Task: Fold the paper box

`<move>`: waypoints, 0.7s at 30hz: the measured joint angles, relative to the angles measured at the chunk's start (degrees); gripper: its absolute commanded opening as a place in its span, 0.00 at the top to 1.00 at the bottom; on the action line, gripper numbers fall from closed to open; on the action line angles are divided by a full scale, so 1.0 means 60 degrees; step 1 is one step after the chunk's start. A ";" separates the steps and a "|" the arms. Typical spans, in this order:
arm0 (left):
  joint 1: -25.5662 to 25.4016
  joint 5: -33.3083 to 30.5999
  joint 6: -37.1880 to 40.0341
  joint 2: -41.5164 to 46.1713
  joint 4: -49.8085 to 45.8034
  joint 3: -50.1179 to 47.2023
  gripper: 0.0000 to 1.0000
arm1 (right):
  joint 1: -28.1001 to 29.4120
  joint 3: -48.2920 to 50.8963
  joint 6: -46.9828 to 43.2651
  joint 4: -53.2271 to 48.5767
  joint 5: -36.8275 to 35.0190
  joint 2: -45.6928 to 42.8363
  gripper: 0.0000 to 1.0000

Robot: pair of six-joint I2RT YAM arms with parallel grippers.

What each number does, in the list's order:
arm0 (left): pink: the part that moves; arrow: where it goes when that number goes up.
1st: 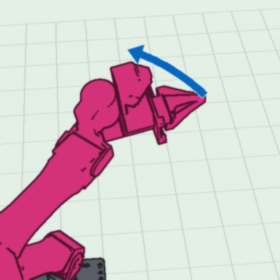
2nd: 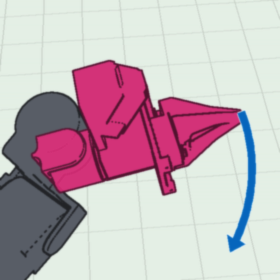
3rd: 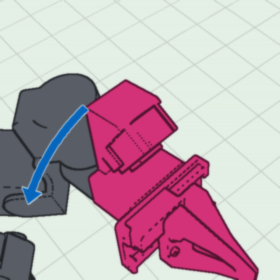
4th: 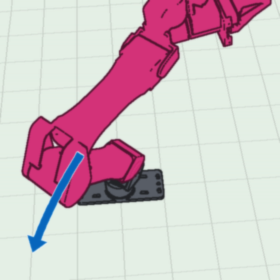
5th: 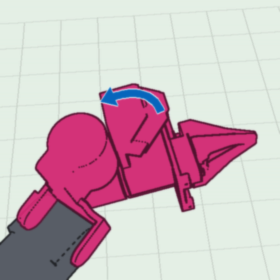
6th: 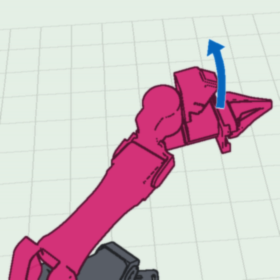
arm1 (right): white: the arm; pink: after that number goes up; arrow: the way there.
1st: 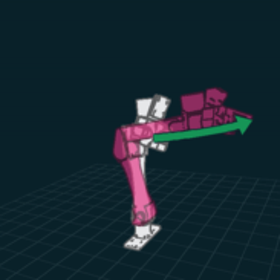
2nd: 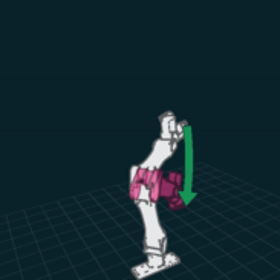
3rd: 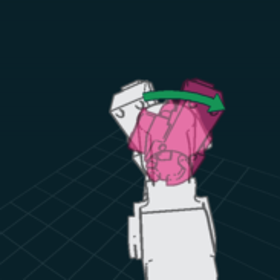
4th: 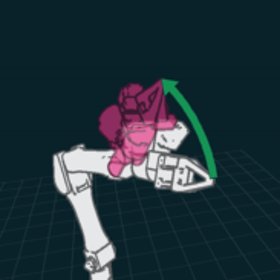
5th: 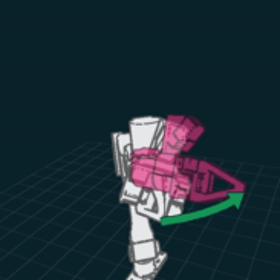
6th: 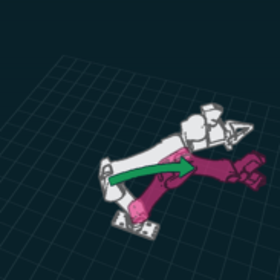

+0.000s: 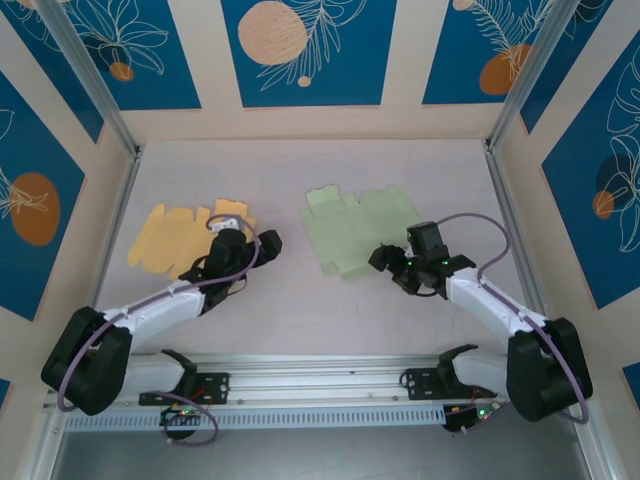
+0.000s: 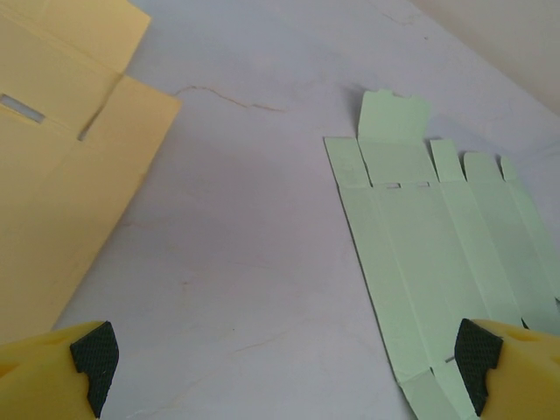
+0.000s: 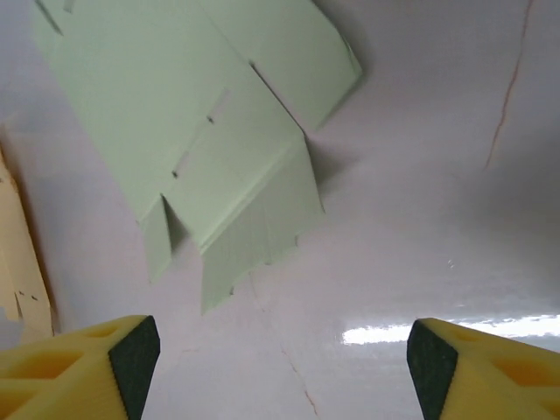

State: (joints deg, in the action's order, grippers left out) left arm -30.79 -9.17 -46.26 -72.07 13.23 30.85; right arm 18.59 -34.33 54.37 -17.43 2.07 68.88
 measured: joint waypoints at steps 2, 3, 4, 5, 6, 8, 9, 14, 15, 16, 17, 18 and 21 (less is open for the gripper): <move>-0.0025 0.0219 -0.0033 -0.0211 0.0113 0.0084 0.00 | 0.0073 0.0018 0.0331 0.0328 0.0200 0.0528 0.24; -0.0051 0.0313 -0.0058 -0.0361 0.0168 0.0135 0.00 | 0.0106 0.0018 0.0459 0.0535 0.0288 0.0776 0.24; -0.0084 0.0433 -0.0066 -0.0521 0.0222 0.0197 0.00 | 0.0157 0.0018 0.0568 0.0765 0.0397 0.1027 0.23; -0.0127 0.0550 -0.0069 -0.0692 0.0229 0.0273 0.00 | 0.0200 0.0018 0.0688 0.1009 0.0499 0.1286 0.24; -0.0168 0.0630 -0.0069 -0.0809 0.0262 0.0321 0.00 | 0.0244 0.0018 0.0769 0.1231 0.0594 0.1512 0.26; -0.0291 0.0812 -0.0124 -0.1071 0.0364 0.0444 0.00 | 0.0361 -0.0007 0.0922 0.1676 0.0769 0.2014 0.30; -0.0350 0.0882 -0.0135 -0.1166 0.0433 0.0488 0.00 | 0.0412 -0.0033 0.0980 0.1840 0.0827 0.2218 0.33; -0.0565 0.1107 -0.0240 -0.1402 0.0652 0.0586 0.00 | 0.0568 -0.0433 0.1326 0.2623 0.1078 0.3166 0.51; -0.0583 0.1126 -0.0244 -0.1402 0.0652 0.0586 0.00 | 0.0572 -0.0444 0.1413 0.2714 0.1111 0.3264 0.56; -0.0590 0.1147 -0.0244 -0.1402 0.0652 0.0586 0.00 | 0.0572 -0.0444 0.1541 0.2860 0.1169 0.3381 0.62; -0.0601 0.1188 -0.0251 -0.1402 0.0652 0.0586 0.00 | 0.0583 -0.0441 0.1654 0.3096 0.1209 0.3515 0.70; -0.0605 0.1209 -0.0277 -0.1402 0.0656 0.0586 0.00 | 0.0597 -0.0433 0.1719 0.3304 0.1253 0.3610 0.73; -0.0605 0.1286 -0.0313 -0.1417 0.0659 0.0586 0.02 | 0.0634 -0.0313 0.2073 0.4153 0.1559 0.3912 0.86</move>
State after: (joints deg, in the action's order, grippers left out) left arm -34.41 -1.45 -48.14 -80.58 17.19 34.37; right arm 22.39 -36.21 66.81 7.49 11.42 92.36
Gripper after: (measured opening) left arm 0.989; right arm 0.219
